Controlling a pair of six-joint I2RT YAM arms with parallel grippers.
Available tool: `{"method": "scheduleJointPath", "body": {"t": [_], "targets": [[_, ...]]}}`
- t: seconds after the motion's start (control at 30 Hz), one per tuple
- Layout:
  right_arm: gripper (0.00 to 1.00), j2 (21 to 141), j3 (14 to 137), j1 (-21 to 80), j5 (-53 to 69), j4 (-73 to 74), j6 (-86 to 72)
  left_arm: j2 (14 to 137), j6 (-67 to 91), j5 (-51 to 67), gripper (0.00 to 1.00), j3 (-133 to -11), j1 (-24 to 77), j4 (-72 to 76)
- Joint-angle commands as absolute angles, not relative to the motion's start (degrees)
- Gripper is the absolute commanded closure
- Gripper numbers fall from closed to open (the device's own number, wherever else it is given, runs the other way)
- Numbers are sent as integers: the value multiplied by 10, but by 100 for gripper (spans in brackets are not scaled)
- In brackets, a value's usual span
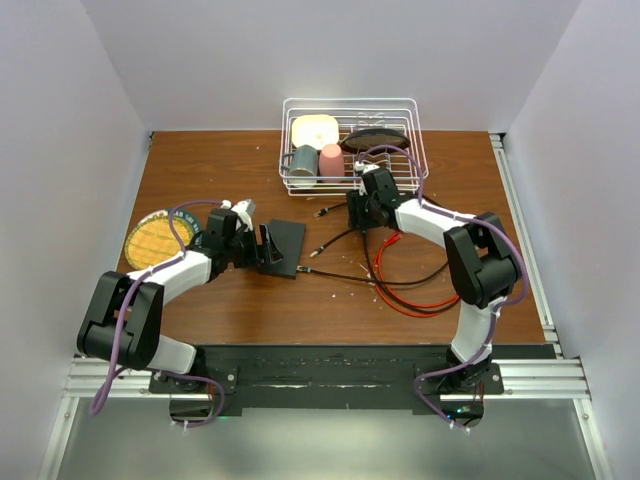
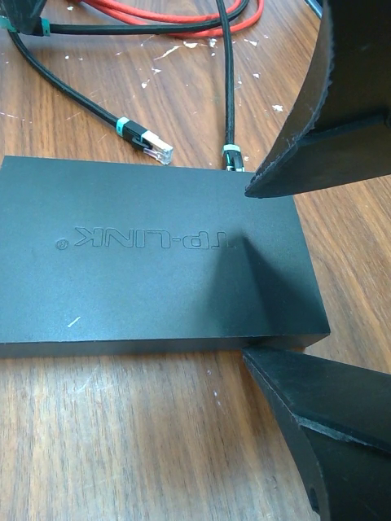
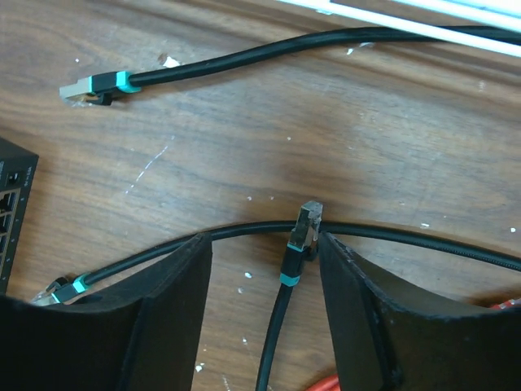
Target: Insert the plug into the switch port
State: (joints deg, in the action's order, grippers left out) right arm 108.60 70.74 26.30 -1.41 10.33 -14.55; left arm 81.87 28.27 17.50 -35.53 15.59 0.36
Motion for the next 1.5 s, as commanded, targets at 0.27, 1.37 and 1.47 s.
{"method": "scheduleJointPath", "body": {"t": [0.27, 1.37, 1.47], "targets": [[52, 1070, 656, 260, -2, 94, -166, 814, 276, 192, 22, -367, 157, 21], [100, 952, 628, 382, 55, 48, -104, 817, 377, 308, 28, -452, 167, 112], [100, 933, 629, 393, 54, 38, -114, 831, 385, 321, 30, -464, 173, 109]]}}
